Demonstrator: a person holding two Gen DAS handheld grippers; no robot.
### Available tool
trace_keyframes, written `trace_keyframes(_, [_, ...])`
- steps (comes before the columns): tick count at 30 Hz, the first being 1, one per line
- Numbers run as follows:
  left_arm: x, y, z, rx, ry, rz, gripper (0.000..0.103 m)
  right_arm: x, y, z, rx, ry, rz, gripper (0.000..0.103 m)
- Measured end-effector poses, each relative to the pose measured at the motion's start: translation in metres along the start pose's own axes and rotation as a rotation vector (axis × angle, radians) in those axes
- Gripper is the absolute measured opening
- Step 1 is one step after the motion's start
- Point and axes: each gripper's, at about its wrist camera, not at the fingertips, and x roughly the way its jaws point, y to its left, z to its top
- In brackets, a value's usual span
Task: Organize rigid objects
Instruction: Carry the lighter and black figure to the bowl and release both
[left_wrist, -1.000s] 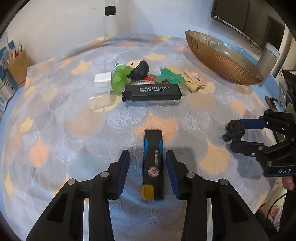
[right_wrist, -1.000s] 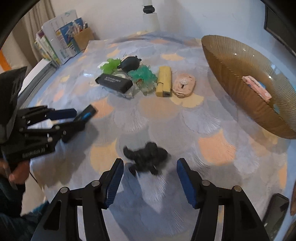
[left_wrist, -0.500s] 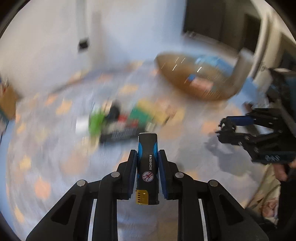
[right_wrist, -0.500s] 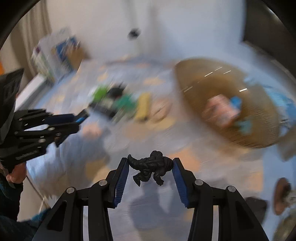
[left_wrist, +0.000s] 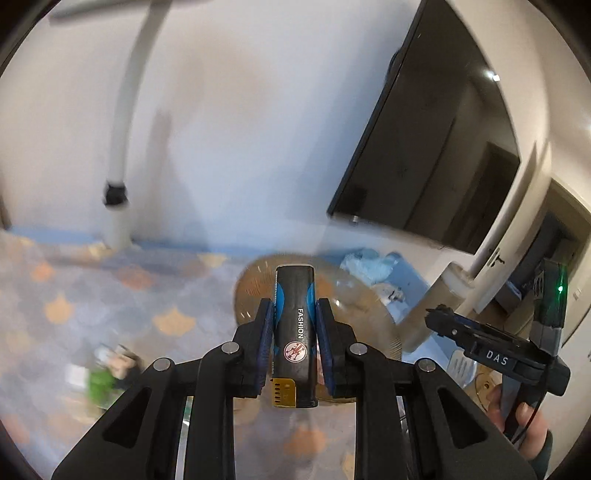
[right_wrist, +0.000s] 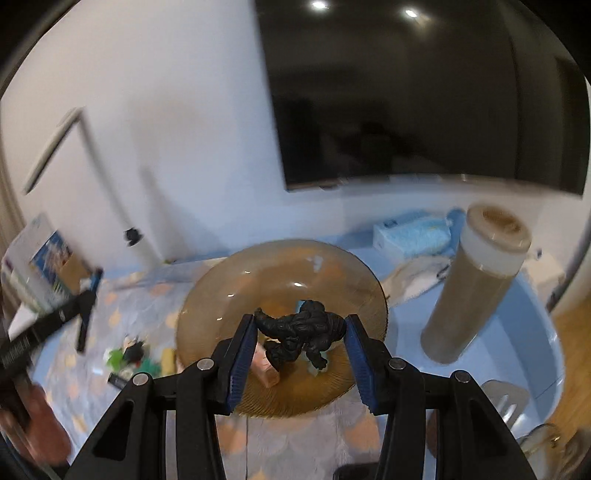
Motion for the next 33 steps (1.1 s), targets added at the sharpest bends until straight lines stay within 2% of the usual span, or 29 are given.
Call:
trace_keyframes(3, [0.038, -0.006, -0.009, -0.018, 0.073, -0.018, 0.020, 0.033, -0.012, -0.007, 0.037, 0.086, 0.011, 0.047])
trace_keyframes(6, [0.060, -0.013, -0.015, -0.005, 0.112, -0.020, 0.020, 0.050, -0.012, -0.015, 0.027, 0.129, 0.027, 0.047])
trace_keyframes(14, [0.097, -0.022, -0.032, 0.017, 0.203, -0.002, 0.020, 0.070, -0.014, -0.025, -0.007, 0.189, 0.008, 0.047])
trace_keyframes(15, [0.100, -0.022, -0.033, 0.017, 0.214, -0.007, 0.024, 0.071, -0.015, -0.025, -0.008, 0.193, 0.007, 0.047])
trace_keyframes(16, [0.101, -0.021, -0.033, 0.013, 0.229, -0.016, 0.033, 0.070, -0.015, -0.025, -0.008, 0.195, 0.002, 0.048])
trace_keyframes(18, [0.094, -0.014, -0.030, -0.011, 0.241, -0.030, 0.069, 0.066, -0.017, -0.022, -0.009, 0.192, -0.014, 0.053])
trace_keyframes(20, [0.072, -0.005, -0.022, -0.023, 0.183, -0.029, 0.071, 0.053, -0.019, -0.016, -0.001, 0.154, -0.025, 0.053])
trace_keyframes(26, [-0.016, 0.020, 0.009, 0.006, -0.004, 0.039, 0.071, 0.004, -0.017, 0.002, 0.020, 0.032, 0.011, 0.053])
trace_keyframes(33, [-0.109, 0.053, 0.012, 0.032, -0.144, 0.199, 0.072, -0.017, 0.048, -0.002, -0.094, -0.002, 0.121, 0.053])
